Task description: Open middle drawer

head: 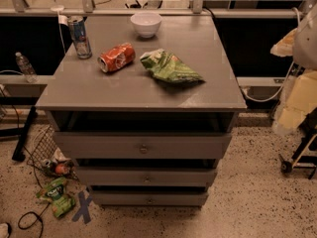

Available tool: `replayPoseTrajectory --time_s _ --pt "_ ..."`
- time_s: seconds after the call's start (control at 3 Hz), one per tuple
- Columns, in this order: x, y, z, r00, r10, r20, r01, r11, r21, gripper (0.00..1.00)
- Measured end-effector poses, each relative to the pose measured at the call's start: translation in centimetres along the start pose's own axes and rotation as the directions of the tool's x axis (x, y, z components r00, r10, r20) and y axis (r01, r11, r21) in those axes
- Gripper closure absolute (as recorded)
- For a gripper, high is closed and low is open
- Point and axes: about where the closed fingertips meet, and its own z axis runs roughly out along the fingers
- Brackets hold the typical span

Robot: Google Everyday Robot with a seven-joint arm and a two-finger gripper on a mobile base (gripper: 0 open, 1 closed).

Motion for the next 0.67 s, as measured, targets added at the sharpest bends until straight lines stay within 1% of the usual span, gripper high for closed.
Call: replayPoseTrajectory --time_s 0.33,0.67 --pt "0.0 0.0 0.0 1.000 0.000 0.000 0.000 1.0000 0.000 0.00" --pt "0.1 2.3 1.9 0.999 -0.035 0.013 0.036 0.9986 -0.040 0.00"
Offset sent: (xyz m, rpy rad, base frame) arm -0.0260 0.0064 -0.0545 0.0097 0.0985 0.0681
